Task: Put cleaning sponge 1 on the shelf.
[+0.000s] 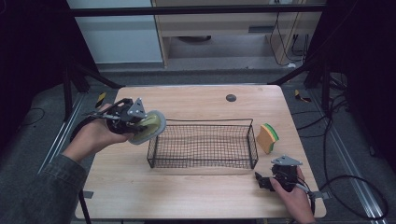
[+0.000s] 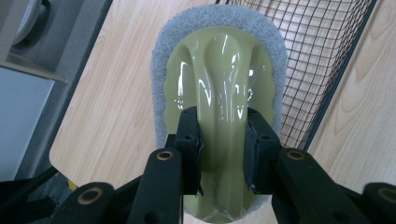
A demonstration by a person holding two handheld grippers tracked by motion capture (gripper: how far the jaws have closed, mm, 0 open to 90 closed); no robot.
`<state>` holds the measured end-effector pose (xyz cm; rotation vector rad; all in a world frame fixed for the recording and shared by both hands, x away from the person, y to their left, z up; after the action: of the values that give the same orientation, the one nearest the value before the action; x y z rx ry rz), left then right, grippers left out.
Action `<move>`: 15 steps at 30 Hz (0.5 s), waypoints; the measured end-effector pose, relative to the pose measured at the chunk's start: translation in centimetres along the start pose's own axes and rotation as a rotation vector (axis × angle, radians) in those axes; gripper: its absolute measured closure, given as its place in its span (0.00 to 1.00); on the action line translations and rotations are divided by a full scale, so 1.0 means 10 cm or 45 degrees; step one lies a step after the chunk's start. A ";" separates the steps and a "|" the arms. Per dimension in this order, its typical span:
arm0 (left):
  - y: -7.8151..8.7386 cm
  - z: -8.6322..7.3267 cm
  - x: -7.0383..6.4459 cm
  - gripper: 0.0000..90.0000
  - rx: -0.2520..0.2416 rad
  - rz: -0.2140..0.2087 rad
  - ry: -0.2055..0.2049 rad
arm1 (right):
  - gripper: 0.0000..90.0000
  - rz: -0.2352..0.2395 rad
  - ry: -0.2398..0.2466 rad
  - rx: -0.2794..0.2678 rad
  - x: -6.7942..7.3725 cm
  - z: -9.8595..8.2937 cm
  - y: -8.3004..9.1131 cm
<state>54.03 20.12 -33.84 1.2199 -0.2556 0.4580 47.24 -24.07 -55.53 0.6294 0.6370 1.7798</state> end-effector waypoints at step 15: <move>-0.10 0.30 -0.10 0.78 -0.009 -0.028 -0.087 | 0.01 0.003 -0.001 0.000 0.00 0.00 0.00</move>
<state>53.78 16.88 -34.13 1.2317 -0.3018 0.3963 47.26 -24.02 -55.53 0.6314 0.6361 1.7819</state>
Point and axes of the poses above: each handheld gripper's, and its own axes: y roughly backward along the jaws, z roughly out of its top, x roughly to its left, the point moved 6 cm from there along -y, roughly forward along the jaws, and after that the axes turned 9 degrees about -y, right-handed, at the moved point
